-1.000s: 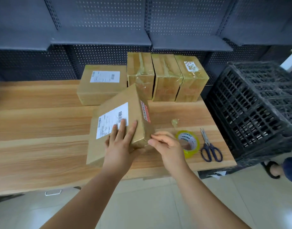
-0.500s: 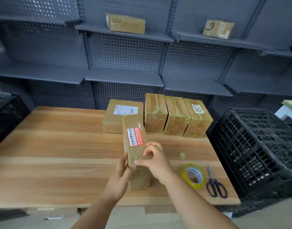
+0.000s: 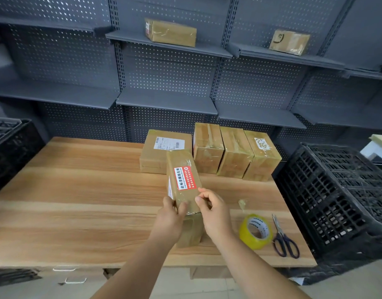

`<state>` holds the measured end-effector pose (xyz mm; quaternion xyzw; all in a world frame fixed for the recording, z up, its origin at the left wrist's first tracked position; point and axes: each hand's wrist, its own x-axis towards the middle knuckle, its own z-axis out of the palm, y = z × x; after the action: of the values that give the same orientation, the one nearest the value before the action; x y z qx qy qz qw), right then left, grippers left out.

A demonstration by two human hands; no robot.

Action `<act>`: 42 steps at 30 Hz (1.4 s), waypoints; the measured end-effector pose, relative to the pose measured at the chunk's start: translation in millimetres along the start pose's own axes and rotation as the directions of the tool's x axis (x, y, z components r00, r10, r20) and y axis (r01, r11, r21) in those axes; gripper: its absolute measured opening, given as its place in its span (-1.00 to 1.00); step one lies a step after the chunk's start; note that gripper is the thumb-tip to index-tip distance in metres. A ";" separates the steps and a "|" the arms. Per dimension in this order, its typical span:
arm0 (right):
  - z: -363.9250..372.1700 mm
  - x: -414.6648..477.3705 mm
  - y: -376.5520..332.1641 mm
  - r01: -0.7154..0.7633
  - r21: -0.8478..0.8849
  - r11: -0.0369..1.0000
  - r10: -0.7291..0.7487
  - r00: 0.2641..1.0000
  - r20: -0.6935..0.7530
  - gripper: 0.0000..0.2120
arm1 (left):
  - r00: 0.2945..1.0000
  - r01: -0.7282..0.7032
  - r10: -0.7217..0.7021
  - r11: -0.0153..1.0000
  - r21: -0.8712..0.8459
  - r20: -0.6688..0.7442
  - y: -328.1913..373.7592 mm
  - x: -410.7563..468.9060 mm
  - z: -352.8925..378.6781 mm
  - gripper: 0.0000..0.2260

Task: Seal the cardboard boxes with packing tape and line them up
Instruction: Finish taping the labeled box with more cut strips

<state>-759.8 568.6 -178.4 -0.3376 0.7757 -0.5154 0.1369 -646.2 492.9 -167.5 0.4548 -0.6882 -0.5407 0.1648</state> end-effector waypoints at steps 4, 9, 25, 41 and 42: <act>-9.9 -1.4 2.6 -0.015 0.014 1.000 0.013 0.991 0.133 -0.89 | 0.999 0.051 -0.051 0.999 0.008 0.011 1.2 0.2 -3.0 -0.64; -13.6 -0.6 7.5 -0.078 0.096 0.992 0.061 0.985 0.162 -0.90 | 0.994 0.105 -0.104 0.993 0.050 -0.024 8.6 10.3 -2.9 -0.70; -33.0 10.9 37.8 0.468 -0.232 0.853 -0.323 0.822 0.469 -0.37 | 1.000 0.016 -0.014 0.987 0.162 -0.013 3.9 16.7 -9.1 -0.58; -29.4 1.5 21.1 0.319 -0.230 0.919 -0.210 0.892 0.401 -0.47 | 0.935 -0.337 0.250 0.849 0.407 0.253 -18.3 7.6 -28.3 -0.46; -27.7 1.4 22.4 0.313 -0.234 0.920 -0.209 0.900 0.384 -0.48 | 0.923 -0.373 0.282 0.826 0.423 0.263 -19.5 8.0 -27.6 -0.48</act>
<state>-784.9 592.6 -186.2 -0.5423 0.7528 -0.3411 0.1511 -621.9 470.0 -177.1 0.3022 -0.8778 -0.3638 0.0754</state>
